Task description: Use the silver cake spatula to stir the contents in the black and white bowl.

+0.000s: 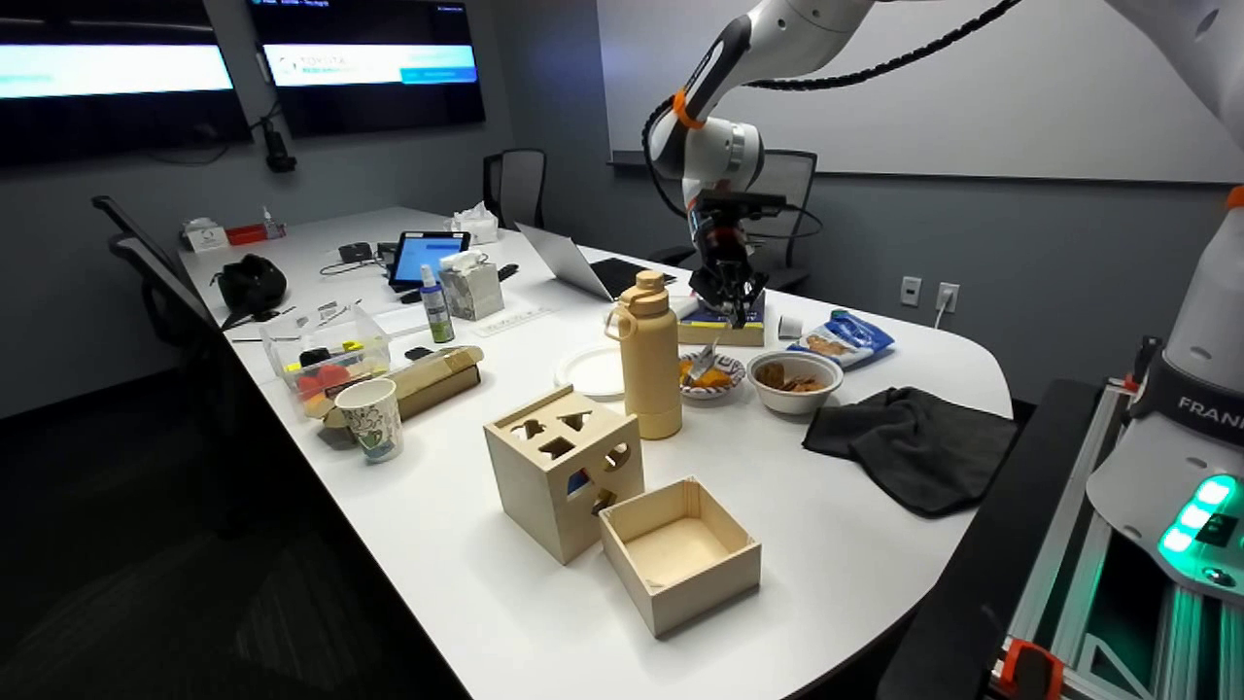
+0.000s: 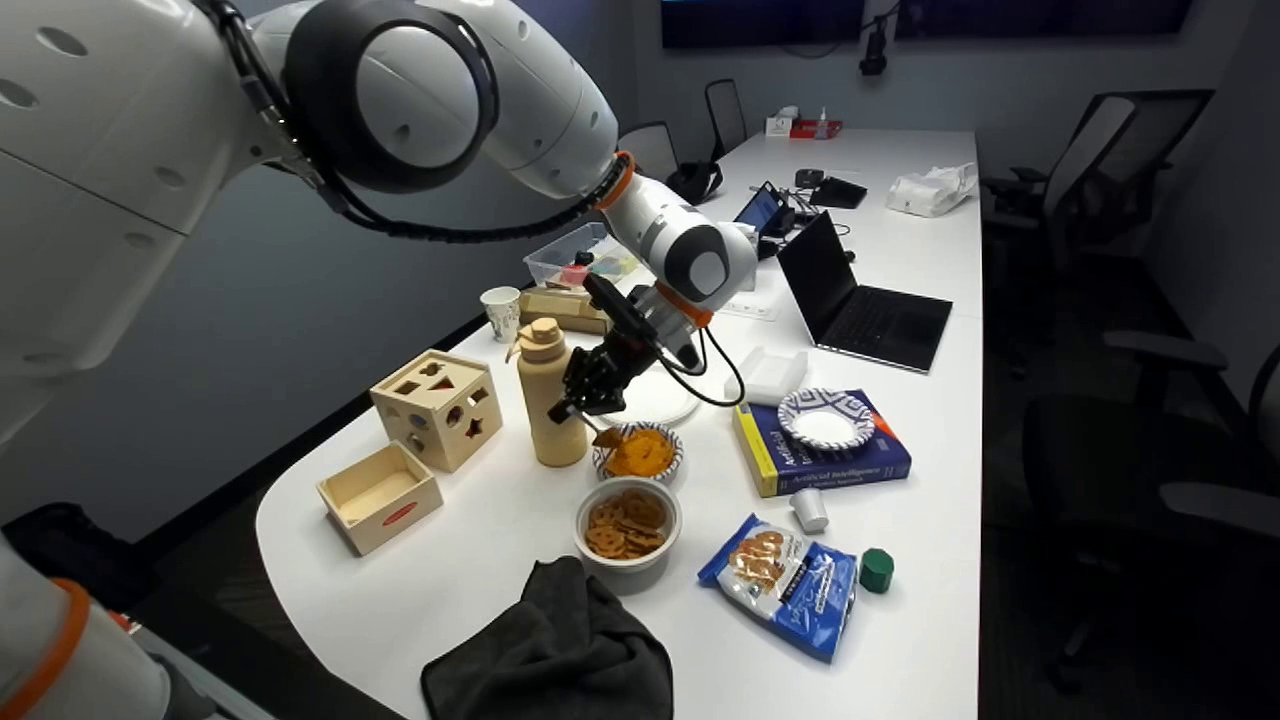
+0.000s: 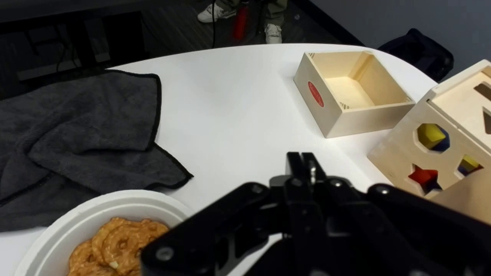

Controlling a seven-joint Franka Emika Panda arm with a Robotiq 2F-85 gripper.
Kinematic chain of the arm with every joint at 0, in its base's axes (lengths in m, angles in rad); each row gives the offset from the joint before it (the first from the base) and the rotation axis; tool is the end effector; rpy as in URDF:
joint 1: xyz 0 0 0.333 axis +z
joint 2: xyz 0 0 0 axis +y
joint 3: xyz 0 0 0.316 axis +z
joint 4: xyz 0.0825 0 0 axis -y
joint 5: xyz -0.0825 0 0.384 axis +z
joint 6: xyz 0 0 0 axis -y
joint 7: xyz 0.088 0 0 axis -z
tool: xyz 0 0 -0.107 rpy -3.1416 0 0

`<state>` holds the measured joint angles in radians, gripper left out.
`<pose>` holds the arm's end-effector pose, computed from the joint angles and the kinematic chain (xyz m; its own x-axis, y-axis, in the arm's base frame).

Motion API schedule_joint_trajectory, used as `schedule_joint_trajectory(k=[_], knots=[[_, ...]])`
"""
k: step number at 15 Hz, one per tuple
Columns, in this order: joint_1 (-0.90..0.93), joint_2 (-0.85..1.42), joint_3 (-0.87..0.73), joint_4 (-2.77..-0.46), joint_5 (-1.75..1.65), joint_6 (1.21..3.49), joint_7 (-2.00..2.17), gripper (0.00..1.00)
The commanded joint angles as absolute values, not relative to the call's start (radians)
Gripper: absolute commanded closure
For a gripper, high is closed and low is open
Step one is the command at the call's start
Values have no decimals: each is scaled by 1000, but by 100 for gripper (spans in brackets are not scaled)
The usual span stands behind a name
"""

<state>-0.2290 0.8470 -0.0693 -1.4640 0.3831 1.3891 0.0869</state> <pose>0.5917 -0.1295 0.1527 0.5528 -0.2132 -0.8056 -0.5477 -0.8215 -0.1585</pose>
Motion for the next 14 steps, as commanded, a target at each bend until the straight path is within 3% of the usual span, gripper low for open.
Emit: schedule_joint_trajectory(k=[1,8,14], knots=[[-225,834,-85,-1453,382,1435,89,99],[-202,843,-125,-1460,318,1513,176,99],[-177,850,-128,-1441,233,1419,219,99]])
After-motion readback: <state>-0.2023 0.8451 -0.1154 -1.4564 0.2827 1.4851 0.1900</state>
